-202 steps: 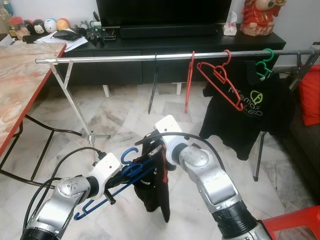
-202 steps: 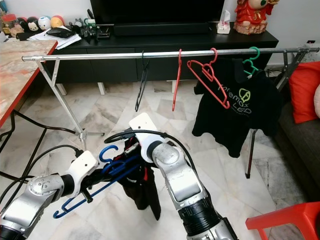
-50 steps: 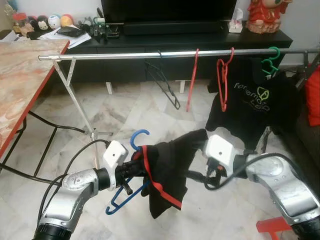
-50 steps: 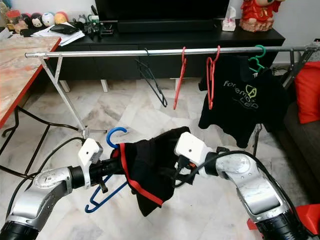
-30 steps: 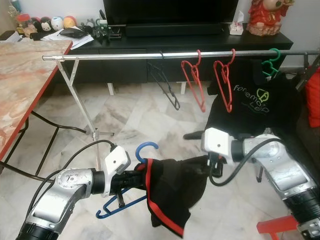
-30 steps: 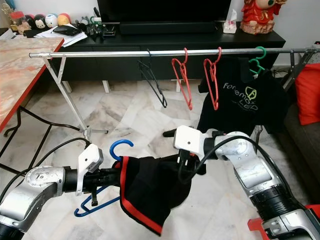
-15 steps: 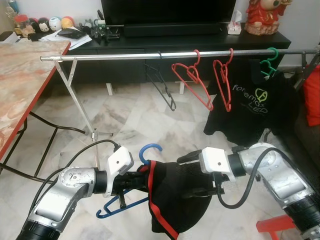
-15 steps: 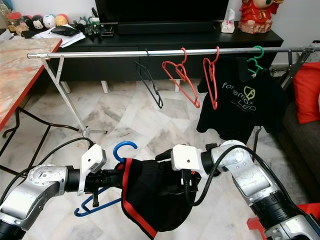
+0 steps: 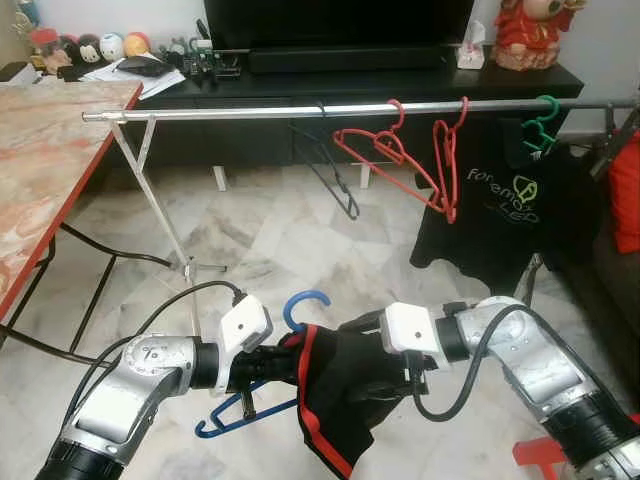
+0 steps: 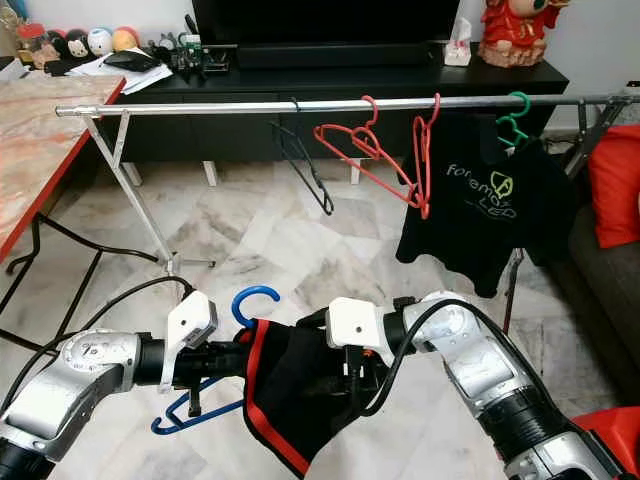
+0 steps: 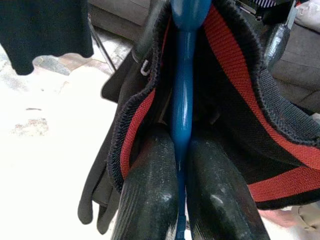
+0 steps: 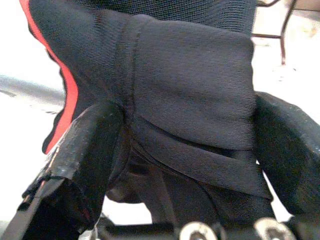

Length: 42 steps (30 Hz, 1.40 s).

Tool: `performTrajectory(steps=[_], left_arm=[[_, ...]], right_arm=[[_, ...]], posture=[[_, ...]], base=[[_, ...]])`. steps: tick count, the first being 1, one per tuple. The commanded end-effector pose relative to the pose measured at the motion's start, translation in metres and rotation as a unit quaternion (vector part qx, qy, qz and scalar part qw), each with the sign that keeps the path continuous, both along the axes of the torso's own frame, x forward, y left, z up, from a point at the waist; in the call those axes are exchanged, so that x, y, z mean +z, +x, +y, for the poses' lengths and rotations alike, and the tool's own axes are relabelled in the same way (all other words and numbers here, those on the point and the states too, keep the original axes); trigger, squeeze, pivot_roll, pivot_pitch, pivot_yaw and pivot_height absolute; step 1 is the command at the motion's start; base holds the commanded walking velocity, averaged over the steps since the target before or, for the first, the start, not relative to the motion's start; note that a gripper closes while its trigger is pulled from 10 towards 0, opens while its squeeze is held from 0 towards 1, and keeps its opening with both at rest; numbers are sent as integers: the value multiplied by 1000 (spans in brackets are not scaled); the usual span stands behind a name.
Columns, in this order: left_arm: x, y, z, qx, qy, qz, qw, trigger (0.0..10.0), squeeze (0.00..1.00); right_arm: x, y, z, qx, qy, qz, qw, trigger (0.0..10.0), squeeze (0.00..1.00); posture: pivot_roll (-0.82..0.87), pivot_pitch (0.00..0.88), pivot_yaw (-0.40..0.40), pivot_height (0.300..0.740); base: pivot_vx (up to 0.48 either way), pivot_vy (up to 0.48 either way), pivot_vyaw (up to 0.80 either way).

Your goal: Hang hanger

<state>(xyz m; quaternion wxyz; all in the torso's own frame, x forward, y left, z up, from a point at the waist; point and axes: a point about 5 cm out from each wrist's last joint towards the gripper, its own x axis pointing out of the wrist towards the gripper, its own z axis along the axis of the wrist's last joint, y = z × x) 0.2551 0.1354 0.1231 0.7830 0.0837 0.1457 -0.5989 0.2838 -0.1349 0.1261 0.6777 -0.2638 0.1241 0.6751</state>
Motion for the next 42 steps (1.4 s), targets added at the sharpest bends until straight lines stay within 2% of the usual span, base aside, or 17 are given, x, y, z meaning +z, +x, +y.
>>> performTrajectory(steps=[1, 42], left_arm=[[12, 0, -7, -24, -9, -23, 999, 10000, 0], [13, 3, -11, -32, -10, -33, 999, 10000, 0]], right_arm=[[-4, -6, 2, 19, -3, 12, 1000, 0, 0], [-9, -15, 6, 51, -16, 37, 998, 0, 0]], posture=[[-64, 78, 21, 740], [-70, 85, 22, 740]], base=[[0, 0, 0], [0, 0, 0]])
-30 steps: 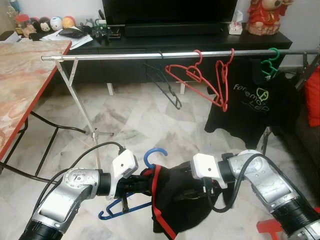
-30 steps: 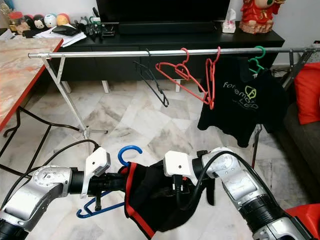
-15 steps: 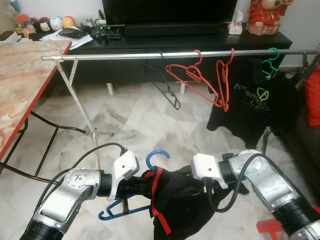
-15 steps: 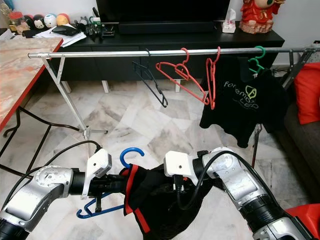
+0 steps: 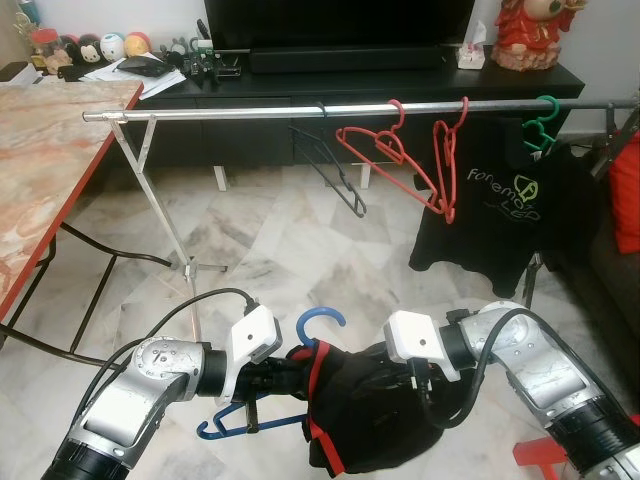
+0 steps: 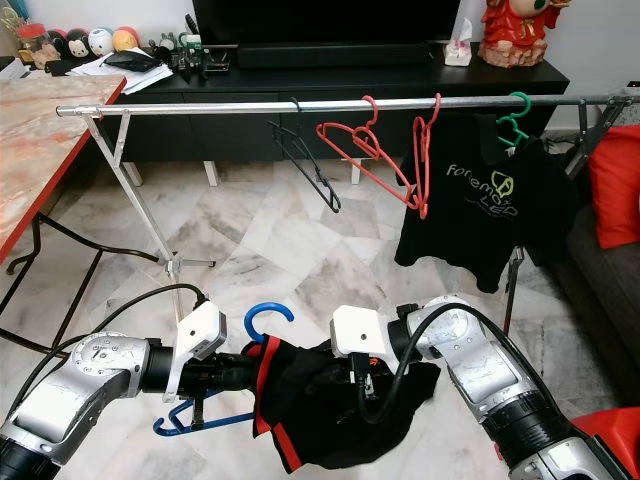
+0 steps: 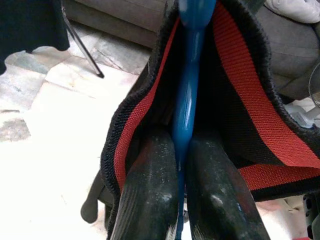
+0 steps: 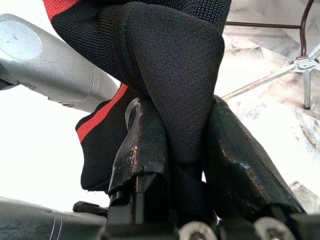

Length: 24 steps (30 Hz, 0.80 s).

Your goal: Hang hanger

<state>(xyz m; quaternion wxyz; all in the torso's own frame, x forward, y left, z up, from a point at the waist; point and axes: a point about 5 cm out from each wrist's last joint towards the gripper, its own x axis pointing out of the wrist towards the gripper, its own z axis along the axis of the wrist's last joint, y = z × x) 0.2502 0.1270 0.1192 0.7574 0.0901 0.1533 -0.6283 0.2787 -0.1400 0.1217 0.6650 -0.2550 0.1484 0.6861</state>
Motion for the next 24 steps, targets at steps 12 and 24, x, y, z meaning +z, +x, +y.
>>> performTrajectory(steps=[12, 24], left_arm=[[19, 15, -2, 26, -15, -79, 996, 10000, 0], [21, 22, 9, 51, -13, -90, 995, 10000, 1000]], right_arm=[[-5, -11, 14, 43, 0, 11, 999, 0, 0], [-10, -12, 13, 41, -13, 12, 999, 0, 0]], posture=[[-69, 86, 22, 740], [-63, 88, 24, 740]], base=[[0, 0, 0], [0, 0, 0]])
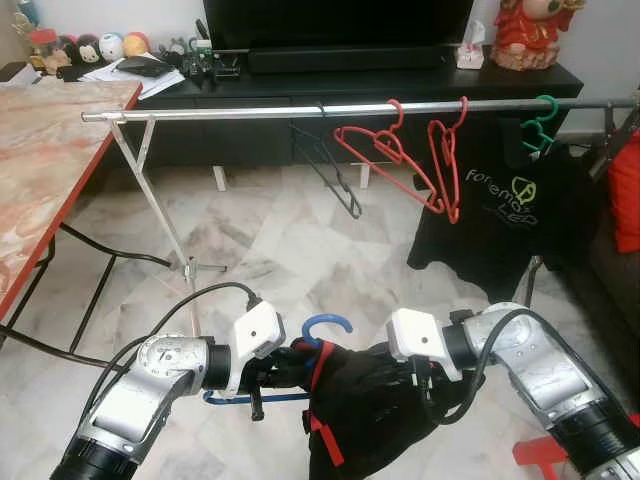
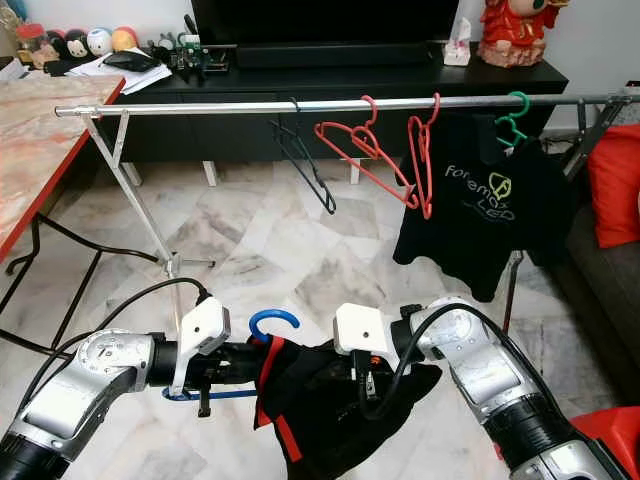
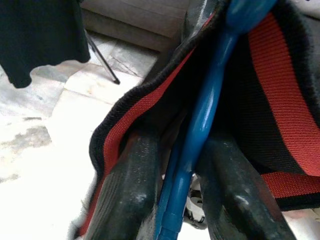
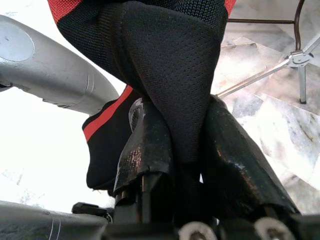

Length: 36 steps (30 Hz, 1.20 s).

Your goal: Hang hanger

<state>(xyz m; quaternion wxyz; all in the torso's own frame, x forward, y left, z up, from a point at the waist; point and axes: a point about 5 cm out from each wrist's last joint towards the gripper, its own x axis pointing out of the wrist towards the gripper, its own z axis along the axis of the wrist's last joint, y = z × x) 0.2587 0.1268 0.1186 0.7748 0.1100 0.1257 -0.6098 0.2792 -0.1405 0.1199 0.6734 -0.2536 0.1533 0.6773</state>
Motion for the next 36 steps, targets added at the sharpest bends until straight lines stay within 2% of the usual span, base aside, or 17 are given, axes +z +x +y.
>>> performTrajectory(steps=[1, 11, 16, 24, 36], left_arm=[[22, 14, 10, 32, -13, -52, 998, 10000, 1000], [24, 10, 19, 14, -8, -34, 999, 10000, 1000], [23, 6, 30, -5, 13, -20, 1000, 10000, 1000], [28, 11, 43, 7, 25, -23, 999, 10000, 1000], [28, 11, 49, 15, 33, -24, 999, 10000, 1000]], right_arm=[[-9, -13, 13, 54, -11, 12, 998, 0, 0], [-11, -12, 7, 43, -18, 13, 999, 0, 0], [-11, -13, 5, 42, -20, 14, 999, 0, 0], [-12, -14, 4, 40, -18, 16, 999, 0, 0], [-14, -10, -1, 17, -25, 10, 1000, 0, 0]], posture=[[-63, 88, 24, 740], [-63, 87, 28, 740], [-61, 87, 30, 740], [-59, 87, 30, 740], [-58, 91, 30, 740]], base=[[0, 0, 0], [0, 0, 0], [0, 0, 0], [0, 0, 0], [0, 0, 0]])
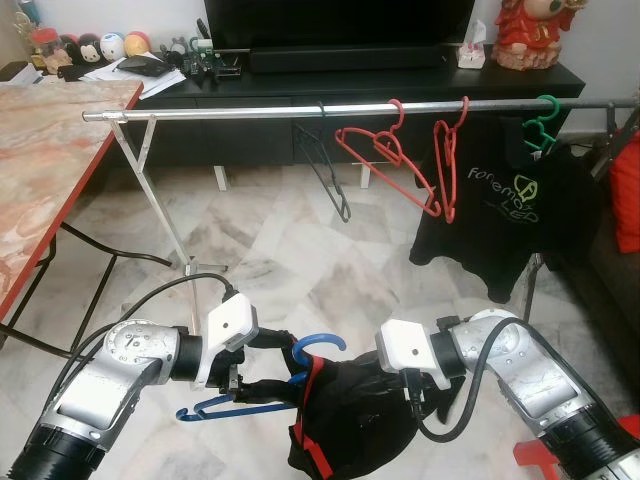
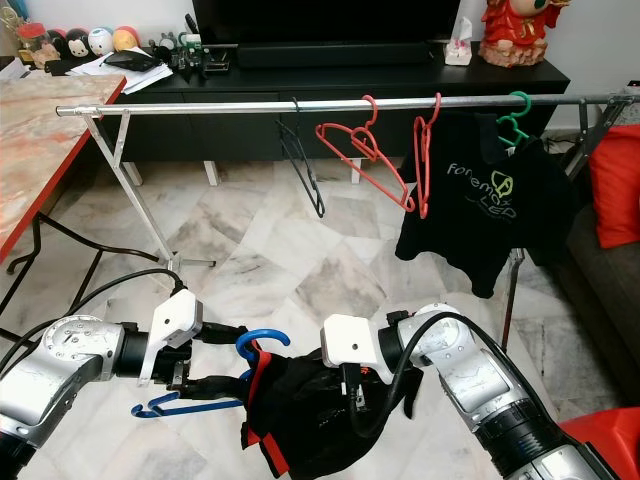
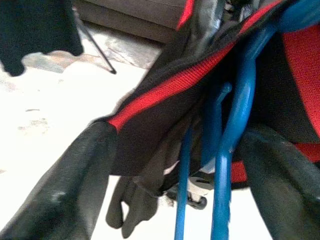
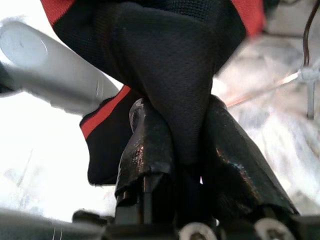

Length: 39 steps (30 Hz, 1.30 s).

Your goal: Hang hanger

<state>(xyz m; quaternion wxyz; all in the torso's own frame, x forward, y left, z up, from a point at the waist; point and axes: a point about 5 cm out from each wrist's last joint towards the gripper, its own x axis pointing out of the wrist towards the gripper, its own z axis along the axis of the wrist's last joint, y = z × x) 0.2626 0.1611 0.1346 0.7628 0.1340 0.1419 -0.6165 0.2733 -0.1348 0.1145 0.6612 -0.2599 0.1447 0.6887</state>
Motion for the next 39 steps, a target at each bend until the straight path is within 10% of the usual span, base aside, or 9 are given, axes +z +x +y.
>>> performTrajectory(steps=[1, 6, 7, 28, 36, 39], left_arm=[[13, 8, 18, 33, 7, -26, 999, 10000, 1000], [14, 13, 26, 57, 15, -42, 997, 10000, 1000], [15, 15, 27, 66, 16, -54, 996, 10000, 0], [16, 31, 53, 232, -6, -132, 964, 10000, 0], [13, 50, 66, 388, -18, -190, 902, 10000, 0], [16, 59, 72, 485, -49, -209, 848, 10000, 0]], right_arm=[[-9, -4, -8, -1, -27, 16, 1000, 0, 0], [-8, -3, -11, -8, -25, 15, 1000, 0, 0], [-8, -2, -12, -14, -23, 12, 1000, 0, 0], [-27, 27, -48, -236, -38, -66, 969, 0, 0], [-23, 46, -64, -333, -47, -112, 935, 0, 0], [-18, 55, -70, -379, -48, -133, 915, 431, 0]], posture=[[-58, 91, 30, 740], [-60, 94, 32, 740], [-60, 94, 32, 740], [-65, 61, 27, 740], [-71, 62, 24, 740], [-69, 65, 23, 740]], base=[[0, 0, 0], [0, 0, 0], [0, 0, 0], [0, 0, 0], [0, 0, 0], [0, 0, 0]])
